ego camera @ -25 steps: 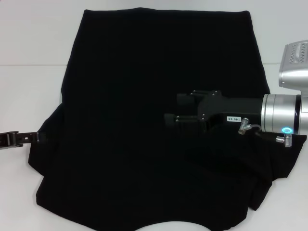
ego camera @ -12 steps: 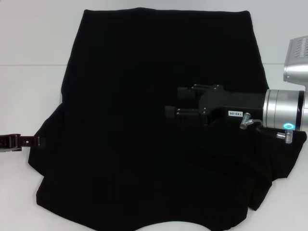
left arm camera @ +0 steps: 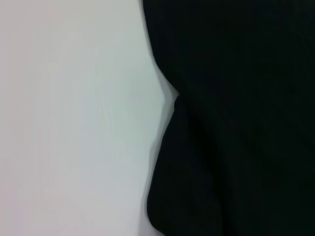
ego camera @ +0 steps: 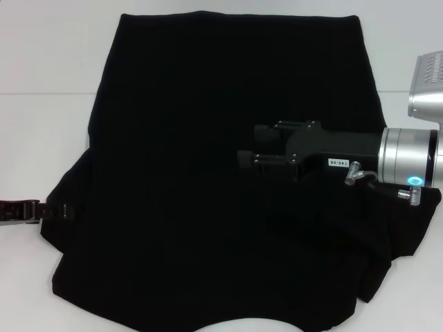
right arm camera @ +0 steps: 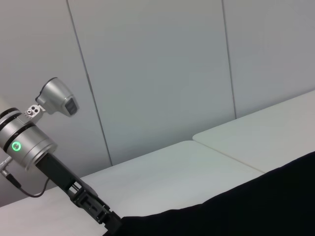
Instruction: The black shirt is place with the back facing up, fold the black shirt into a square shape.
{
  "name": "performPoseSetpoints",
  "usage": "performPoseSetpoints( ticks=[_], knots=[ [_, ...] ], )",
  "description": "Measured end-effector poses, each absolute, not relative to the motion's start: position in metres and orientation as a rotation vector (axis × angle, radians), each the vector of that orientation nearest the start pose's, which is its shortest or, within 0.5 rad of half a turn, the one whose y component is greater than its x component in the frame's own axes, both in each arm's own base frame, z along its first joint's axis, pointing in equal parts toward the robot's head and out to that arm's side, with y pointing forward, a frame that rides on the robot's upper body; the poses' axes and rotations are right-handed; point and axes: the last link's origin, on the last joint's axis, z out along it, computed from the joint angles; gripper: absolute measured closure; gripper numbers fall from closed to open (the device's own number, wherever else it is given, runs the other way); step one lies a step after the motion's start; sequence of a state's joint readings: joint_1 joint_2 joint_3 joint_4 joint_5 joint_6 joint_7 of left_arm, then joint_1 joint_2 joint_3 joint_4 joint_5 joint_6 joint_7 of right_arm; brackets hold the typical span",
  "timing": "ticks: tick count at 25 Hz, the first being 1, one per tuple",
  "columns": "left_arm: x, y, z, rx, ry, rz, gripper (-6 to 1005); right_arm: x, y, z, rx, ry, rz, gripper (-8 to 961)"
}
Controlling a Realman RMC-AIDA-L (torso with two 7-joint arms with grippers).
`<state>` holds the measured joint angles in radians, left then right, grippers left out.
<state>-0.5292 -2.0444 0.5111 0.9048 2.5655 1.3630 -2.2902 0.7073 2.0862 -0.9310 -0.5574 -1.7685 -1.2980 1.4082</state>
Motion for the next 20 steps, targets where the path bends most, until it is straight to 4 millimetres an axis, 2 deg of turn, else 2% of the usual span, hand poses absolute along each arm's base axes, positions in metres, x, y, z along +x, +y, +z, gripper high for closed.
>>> performPoseSetpoints(
  ticks=[7,18,20],
  knots=[
    [-0.3435,0.3447,0.0677,-2.049,-1.608,-0.160,124,0.1926,0.3859,-0.0355,-2.712,0.526,0.736,223],
    [-0.3394,0.3479,0.0658,-2.074,-1.587,-0.144,239,0.1936,0.3859,-0.0355,-2.709,0.528,0.733,224],
    [-0.3393,0.3483,0.0652,-2.076,-1.587,-0.143,307,0.1936,0.3860,-0.0355,-2.708,0.527,0.733,223]
  ],
)
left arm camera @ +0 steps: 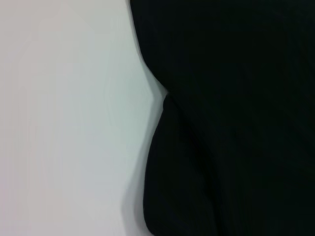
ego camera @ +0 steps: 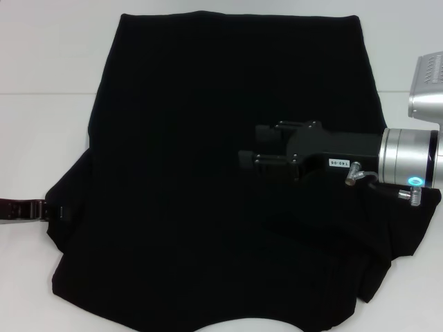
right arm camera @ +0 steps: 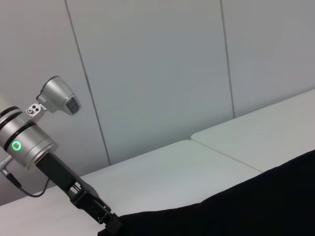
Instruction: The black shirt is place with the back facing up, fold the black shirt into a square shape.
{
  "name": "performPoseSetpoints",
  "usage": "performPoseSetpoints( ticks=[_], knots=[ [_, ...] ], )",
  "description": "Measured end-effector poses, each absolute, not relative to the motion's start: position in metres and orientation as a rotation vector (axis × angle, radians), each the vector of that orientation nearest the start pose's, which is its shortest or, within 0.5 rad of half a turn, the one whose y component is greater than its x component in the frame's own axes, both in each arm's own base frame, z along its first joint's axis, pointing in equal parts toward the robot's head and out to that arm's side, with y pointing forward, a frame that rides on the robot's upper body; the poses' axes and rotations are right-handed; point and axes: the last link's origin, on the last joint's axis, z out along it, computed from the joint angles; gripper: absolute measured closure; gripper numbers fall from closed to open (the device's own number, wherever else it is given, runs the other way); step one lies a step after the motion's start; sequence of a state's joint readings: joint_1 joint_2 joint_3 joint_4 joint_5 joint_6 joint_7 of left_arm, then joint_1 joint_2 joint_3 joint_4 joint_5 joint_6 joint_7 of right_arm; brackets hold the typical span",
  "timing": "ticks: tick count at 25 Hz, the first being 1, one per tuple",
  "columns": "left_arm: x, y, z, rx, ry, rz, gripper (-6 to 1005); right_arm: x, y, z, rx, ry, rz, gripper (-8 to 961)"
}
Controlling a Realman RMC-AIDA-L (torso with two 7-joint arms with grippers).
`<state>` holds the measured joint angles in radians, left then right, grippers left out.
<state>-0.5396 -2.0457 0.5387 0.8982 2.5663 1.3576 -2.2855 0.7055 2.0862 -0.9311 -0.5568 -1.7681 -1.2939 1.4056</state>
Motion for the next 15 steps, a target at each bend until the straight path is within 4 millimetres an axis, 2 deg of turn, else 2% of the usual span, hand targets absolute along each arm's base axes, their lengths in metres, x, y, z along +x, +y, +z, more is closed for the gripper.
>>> performPoseSetpoints(
  ticks=[4,6,11,15],
  knots=[
    [-0.3394,0.3488,0.0641,-2.076,-1.589,-0.143,442,0.1942,0.3858,-0.0354,-2.707,0.529,0.732,223],
    [-0.3394,0.3490,0.0641,-2.076,-1.588,-0.143,712,0.1943,0.3858,-0.0354,-2.706,0.529,0.732,223],
    [-0.3401,0.3499,0.0647,-2.068,-1.583,-0.143,904,0.1950,0.3854,-0.0355,-2.705,0.530,0.732,224],
    [-0.3411,0.3509,0.0652,-2.057,-1.579,-0.145,968,0.1953,0.3852,-0.0360,-2.704,0.532,0.732,223]
  ],
)
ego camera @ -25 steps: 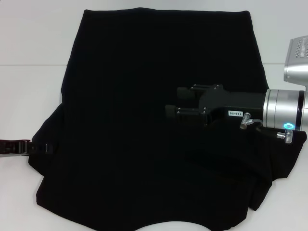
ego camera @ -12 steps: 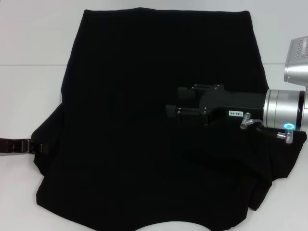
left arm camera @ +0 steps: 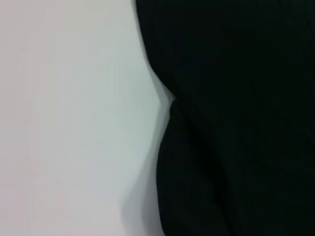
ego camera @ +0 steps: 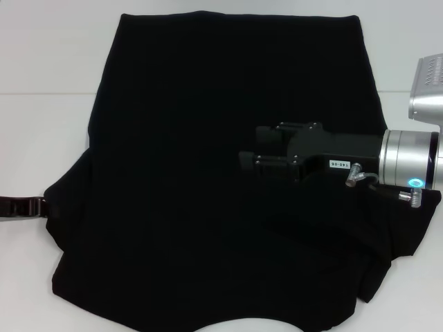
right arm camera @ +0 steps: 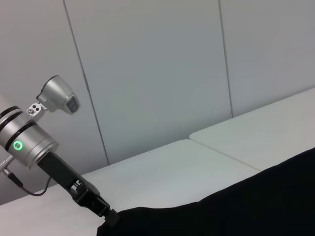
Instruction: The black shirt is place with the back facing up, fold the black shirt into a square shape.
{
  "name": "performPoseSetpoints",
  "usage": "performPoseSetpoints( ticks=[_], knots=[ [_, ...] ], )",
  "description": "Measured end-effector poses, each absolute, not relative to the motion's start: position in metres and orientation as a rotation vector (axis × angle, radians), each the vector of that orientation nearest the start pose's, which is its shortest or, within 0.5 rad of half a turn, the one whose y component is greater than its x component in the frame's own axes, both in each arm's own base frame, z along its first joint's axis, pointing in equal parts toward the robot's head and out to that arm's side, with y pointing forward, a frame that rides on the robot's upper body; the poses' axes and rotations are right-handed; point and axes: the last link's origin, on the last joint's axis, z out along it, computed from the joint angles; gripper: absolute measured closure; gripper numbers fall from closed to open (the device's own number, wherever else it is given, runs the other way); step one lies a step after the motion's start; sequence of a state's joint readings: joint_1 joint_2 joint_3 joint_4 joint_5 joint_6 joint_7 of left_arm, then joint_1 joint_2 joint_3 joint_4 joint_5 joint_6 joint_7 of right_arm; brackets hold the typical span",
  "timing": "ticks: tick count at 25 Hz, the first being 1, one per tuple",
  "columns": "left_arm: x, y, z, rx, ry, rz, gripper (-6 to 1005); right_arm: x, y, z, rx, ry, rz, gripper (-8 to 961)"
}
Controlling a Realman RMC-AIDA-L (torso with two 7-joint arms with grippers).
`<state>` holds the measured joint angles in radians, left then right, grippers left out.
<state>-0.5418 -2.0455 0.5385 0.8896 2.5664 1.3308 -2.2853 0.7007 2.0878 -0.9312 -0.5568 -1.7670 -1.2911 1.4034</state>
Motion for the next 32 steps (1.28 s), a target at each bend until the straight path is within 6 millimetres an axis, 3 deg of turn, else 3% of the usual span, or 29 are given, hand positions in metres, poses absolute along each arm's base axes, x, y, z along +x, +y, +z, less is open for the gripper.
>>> performPoseSetpoints(
  ticks=[32],
  knots=[
    [-0.358,0.361,0.097,-1.896,-1.502,-0.192,1001,0.194,0.389,-0.032,-2.660,0.558,0.780,223]
  ],
)
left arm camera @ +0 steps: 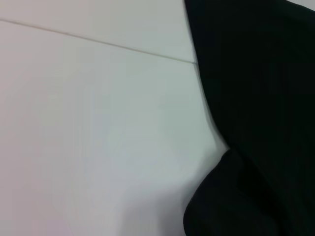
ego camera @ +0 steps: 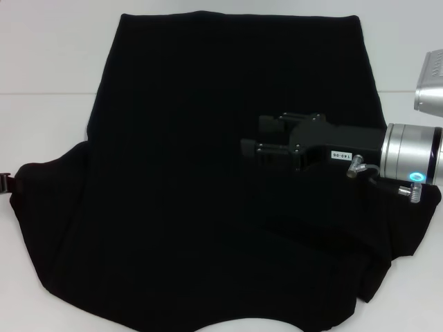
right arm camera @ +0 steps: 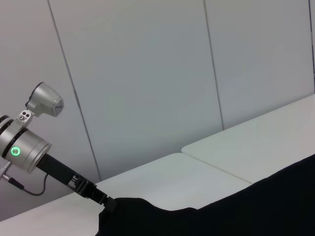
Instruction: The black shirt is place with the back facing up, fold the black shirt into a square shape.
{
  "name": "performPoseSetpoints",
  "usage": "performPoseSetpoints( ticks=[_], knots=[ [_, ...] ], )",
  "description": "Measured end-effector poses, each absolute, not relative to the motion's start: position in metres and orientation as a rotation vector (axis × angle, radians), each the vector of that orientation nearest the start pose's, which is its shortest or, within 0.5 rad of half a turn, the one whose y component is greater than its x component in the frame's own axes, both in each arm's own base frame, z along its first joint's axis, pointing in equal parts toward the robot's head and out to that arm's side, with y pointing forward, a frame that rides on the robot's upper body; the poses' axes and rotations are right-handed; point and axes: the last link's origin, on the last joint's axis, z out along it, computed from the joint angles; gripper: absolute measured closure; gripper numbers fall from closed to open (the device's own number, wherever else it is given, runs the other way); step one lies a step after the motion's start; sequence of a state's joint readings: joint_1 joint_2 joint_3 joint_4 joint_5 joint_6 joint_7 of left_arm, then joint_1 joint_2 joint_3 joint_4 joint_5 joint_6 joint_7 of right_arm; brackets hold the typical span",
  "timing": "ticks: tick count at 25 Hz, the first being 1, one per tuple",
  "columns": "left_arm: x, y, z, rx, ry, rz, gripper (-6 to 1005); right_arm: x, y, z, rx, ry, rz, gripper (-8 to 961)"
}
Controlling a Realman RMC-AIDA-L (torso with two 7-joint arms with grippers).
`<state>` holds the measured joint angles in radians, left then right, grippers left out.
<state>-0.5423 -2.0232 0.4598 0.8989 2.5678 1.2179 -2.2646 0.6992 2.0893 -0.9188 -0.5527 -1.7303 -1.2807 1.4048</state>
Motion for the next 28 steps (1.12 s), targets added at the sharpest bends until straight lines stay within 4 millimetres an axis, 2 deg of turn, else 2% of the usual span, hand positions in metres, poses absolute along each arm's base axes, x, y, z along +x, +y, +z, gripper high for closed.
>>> performPoseSetpoints(
  ticks=[28],
  knots=[
    [-0.379,0.344,0.109,-1.789,-1.555,-0.265,1000,0.191,0.392,-0.029,-2.650,0.548,0.791,223]
  ],
)
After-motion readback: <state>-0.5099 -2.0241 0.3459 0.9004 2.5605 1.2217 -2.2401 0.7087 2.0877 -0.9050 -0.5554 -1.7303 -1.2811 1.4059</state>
